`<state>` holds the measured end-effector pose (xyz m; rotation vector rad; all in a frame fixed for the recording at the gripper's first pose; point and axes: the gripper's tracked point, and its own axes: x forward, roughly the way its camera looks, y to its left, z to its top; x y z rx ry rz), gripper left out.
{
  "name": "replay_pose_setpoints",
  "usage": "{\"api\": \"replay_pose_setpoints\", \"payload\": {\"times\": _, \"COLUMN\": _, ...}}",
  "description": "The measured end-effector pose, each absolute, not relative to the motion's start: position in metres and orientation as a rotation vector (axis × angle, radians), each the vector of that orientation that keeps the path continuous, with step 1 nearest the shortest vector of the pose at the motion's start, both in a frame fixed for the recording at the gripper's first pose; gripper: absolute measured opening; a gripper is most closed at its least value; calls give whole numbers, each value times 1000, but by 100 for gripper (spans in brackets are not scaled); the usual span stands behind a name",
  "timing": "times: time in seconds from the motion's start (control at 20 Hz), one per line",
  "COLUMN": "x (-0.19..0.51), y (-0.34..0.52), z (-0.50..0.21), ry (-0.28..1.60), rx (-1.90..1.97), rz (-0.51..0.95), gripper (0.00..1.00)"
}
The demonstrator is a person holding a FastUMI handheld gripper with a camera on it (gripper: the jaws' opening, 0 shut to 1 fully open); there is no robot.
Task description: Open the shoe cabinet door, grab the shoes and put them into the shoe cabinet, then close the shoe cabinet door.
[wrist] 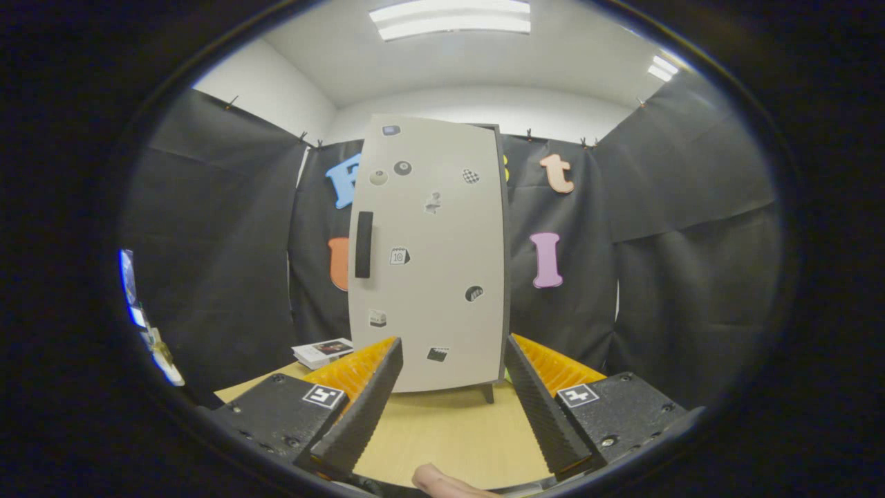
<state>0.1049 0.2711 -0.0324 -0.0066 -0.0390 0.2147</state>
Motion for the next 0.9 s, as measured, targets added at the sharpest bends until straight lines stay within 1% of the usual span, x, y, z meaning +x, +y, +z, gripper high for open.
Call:
{"api": "replay_pose_setpoints", "payload": {"times": 0.5, "x": 87, "y": 256, "z": -25, "ry": -80, "rx": -9, "rz": 212, "gripper": 97}}
{"api": "replay_pose_setpoints", "payload": {"times": 0.9, "x": 84, "y": 257, "z": -29, "ry": -65, "rx": -27, "rz": 210, "gripper": 97}}
